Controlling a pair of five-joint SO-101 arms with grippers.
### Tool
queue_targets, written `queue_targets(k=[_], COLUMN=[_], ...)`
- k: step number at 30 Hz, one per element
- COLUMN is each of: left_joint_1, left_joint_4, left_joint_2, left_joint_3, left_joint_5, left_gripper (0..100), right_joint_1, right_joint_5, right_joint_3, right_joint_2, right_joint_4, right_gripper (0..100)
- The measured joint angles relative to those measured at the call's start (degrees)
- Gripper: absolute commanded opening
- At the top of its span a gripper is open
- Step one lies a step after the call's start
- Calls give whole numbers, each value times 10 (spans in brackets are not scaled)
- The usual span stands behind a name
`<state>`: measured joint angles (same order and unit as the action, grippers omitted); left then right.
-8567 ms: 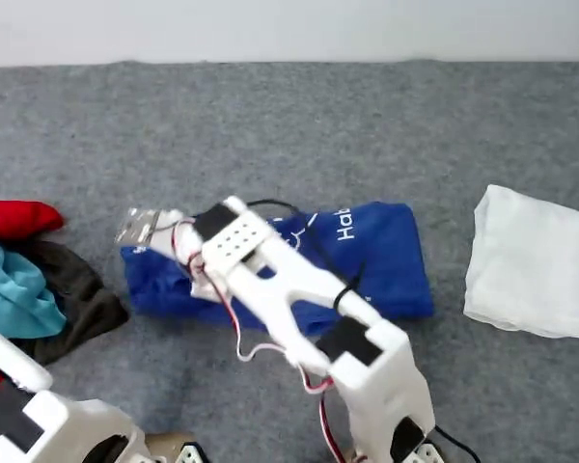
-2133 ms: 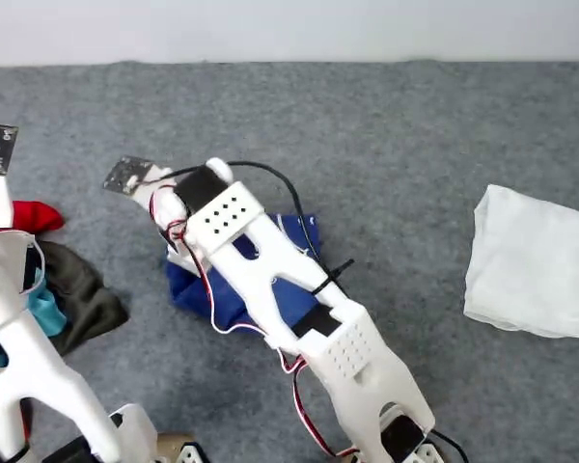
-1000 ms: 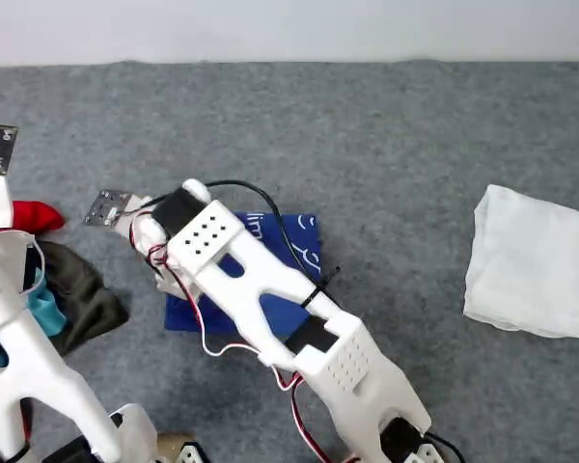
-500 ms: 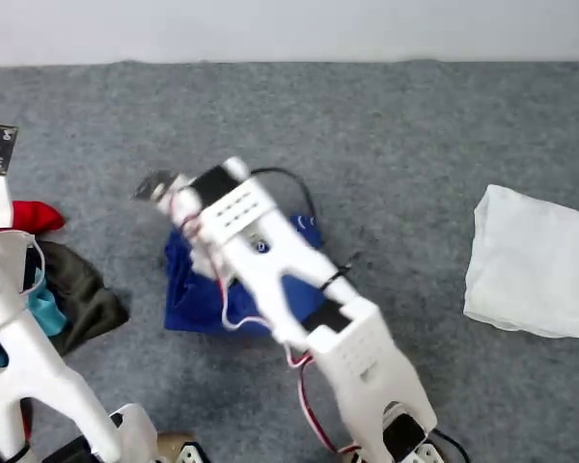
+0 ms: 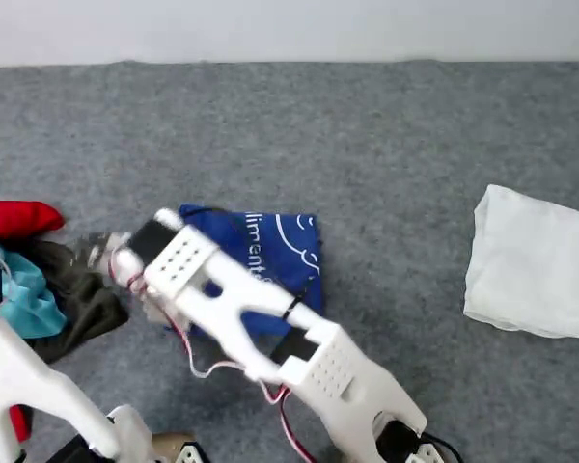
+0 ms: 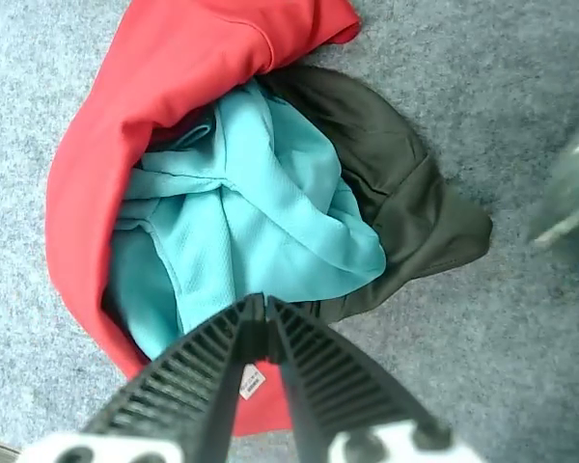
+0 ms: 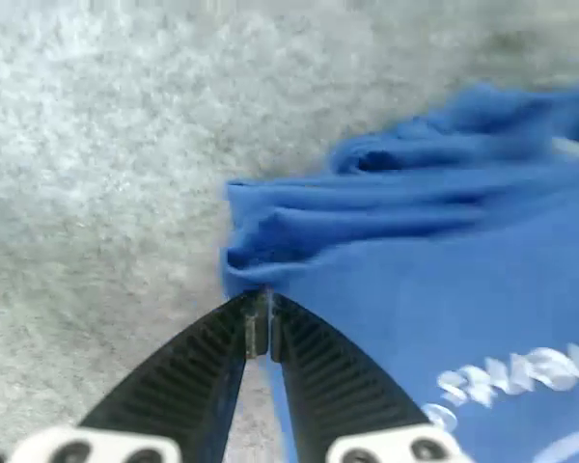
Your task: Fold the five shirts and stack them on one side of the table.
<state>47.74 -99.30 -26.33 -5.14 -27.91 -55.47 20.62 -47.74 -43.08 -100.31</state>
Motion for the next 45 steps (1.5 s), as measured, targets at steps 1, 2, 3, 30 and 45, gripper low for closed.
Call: queue_targets(k=[1,2,3,30,45], left_joint_1=[0,0,0,0,0], left_joint_4=[0,0,0,0,0], left_joint_2=[0,0,0,0,0], left_joint_3=[0,0,0,0,0], left_joint_5=[0,0,0,-3,-4], left_gripper=[15,15,15,15,15], right_joint_1=[18,38,57,97,135], right_joint_5=[0,0,0,53,-46], right_joint_3=[-11,-22,-32,-62,-166], right_joint_2=[8,13,17,-90,11], right_joint_4=[0,-1,-1,294,-2], right_gripper=[12,12,11,10,14])
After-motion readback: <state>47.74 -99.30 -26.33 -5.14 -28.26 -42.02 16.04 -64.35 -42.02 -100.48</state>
